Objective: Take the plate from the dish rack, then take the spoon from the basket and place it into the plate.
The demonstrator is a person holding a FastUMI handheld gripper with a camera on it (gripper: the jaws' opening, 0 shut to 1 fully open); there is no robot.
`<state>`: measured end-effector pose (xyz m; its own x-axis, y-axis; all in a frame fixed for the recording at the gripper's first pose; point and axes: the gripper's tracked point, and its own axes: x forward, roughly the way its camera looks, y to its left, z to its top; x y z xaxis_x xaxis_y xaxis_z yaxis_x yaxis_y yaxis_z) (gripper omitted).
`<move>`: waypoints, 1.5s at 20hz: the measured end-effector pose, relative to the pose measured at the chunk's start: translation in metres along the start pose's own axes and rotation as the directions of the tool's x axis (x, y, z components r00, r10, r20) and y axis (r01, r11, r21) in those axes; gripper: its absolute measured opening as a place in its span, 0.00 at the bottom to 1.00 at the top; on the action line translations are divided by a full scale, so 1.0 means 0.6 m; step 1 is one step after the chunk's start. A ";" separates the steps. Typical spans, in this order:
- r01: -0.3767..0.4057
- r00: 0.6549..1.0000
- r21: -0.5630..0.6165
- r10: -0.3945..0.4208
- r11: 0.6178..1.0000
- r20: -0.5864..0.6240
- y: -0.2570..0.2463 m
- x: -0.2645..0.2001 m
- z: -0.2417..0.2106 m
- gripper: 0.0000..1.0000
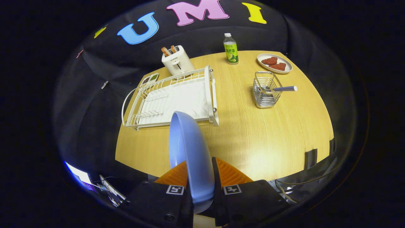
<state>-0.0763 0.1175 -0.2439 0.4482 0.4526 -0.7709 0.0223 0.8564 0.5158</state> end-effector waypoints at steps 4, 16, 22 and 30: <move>0.010 0.998 0.032 -0.008 0.999 -0.058 -0.020 0.037 -0.037 0.30; 0.045 0.994 0.174 -0.027 0.984 -0.104 -0.071 0.104 -0.061 0.32; 0.123 0.990 0.164 -0.109 0.979 -0.088 -0.117 0.105 -0.052 0.47; 0.084 0.996 0.153 -0.080 0.985 -0.026 -0.125 0.082 -0.025 0.98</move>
<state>-0.0692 0.0794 -0.3260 0.4215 0.3886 -0.8194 0.1960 0.8431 0.5007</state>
